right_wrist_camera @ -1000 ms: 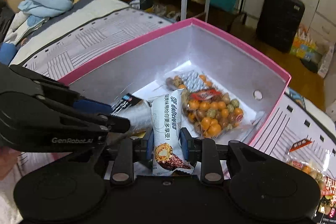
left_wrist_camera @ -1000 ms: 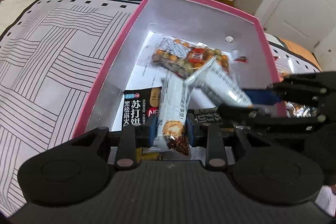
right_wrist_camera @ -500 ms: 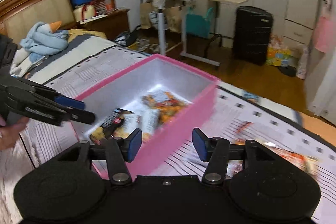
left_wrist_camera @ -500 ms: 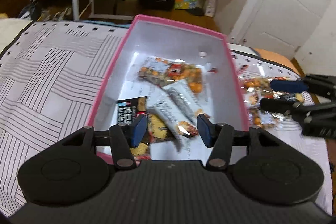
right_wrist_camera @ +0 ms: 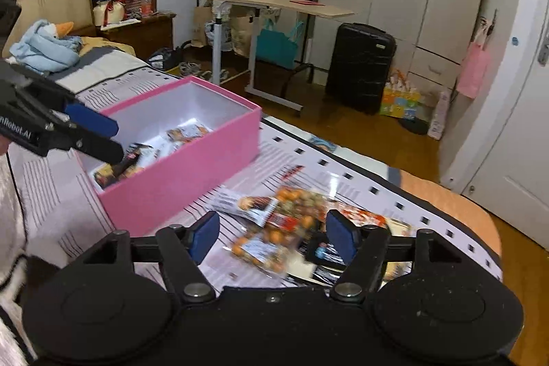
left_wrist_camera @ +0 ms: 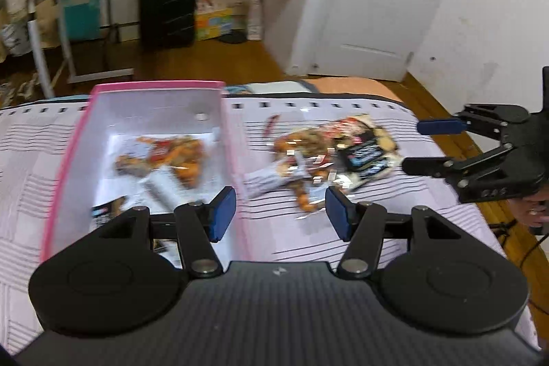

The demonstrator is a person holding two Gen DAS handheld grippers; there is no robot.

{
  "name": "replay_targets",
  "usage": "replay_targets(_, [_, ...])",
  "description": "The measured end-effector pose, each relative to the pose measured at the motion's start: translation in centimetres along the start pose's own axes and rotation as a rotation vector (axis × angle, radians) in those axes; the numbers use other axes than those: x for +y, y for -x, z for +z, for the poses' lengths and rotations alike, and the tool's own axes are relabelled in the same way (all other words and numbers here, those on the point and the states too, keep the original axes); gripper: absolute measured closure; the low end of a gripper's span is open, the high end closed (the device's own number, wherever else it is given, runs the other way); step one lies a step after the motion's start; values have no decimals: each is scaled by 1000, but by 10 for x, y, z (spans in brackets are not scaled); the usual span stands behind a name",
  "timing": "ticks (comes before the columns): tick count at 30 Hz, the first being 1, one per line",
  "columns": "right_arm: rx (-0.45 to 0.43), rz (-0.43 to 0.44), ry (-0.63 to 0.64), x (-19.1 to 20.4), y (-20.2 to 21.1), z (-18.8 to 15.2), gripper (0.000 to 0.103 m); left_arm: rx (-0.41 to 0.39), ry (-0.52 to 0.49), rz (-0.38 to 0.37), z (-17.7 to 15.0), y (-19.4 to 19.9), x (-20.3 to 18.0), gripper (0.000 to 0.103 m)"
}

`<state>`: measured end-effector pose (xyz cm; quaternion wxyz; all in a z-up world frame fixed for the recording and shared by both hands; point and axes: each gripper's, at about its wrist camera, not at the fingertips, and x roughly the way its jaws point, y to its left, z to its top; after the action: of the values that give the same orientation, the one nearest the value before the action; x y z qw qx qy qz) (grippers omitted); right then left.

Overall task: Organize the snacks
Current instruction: 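Move the open left gripper back over the snack pile, then grasp a third black NB cracker packet with the left gripper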

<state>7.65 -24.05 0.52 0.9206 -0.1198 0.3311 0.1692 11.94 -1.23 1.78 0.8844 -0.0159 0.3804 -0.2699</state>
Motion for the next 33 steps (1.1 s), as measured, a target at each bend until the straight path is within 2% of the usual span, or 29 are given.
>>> replay_targets(5, [30, -39, -90, -33, -16, -17, 27, 19, -60, 2, 10, -27, -30, 46])
replay_targets(6, [32, -49, -109, -41, -22, -21, 21, 34, -60, 6, 11, -36, -34, 46])
replay_targets(7, [29, -57, -125, -48, -26, -26, 15, 50, -58, 4, 12, -44, -37, 46])
replay_targets(11, [36, -65, -199, -77, -56, -42, 15, 80, 7, -21, 13, -76, -45, 46])
replay_targets(15, [48, -57, -185, -86, -84, -56, 15, 84, 96, -69, 15, -116, -52, 47])
replay_targets(18, [52, -62, -156, -85, -100, -64, 7, 104, 151, -112, 16, -148, -59, 49])
replay_targets(23, [72, -106, -75, -80, -118, -70, 6, 120, 186, -129, 18, -197, -74, 55])
replay_targets(26, [83, -112, -52, -82, -126, -72, 3, 140, 212, -126, 17, -223, -78, 55])
replay_targets(29, [92, -93, -55, -87, -135, -73, 2, 110, 258, -99, 17, -234, -76, 55])
replay_targets(33, [73, -76, -57, -88, -140, -72, 2, 118, 322, -124, 21, -238, -70, 51])
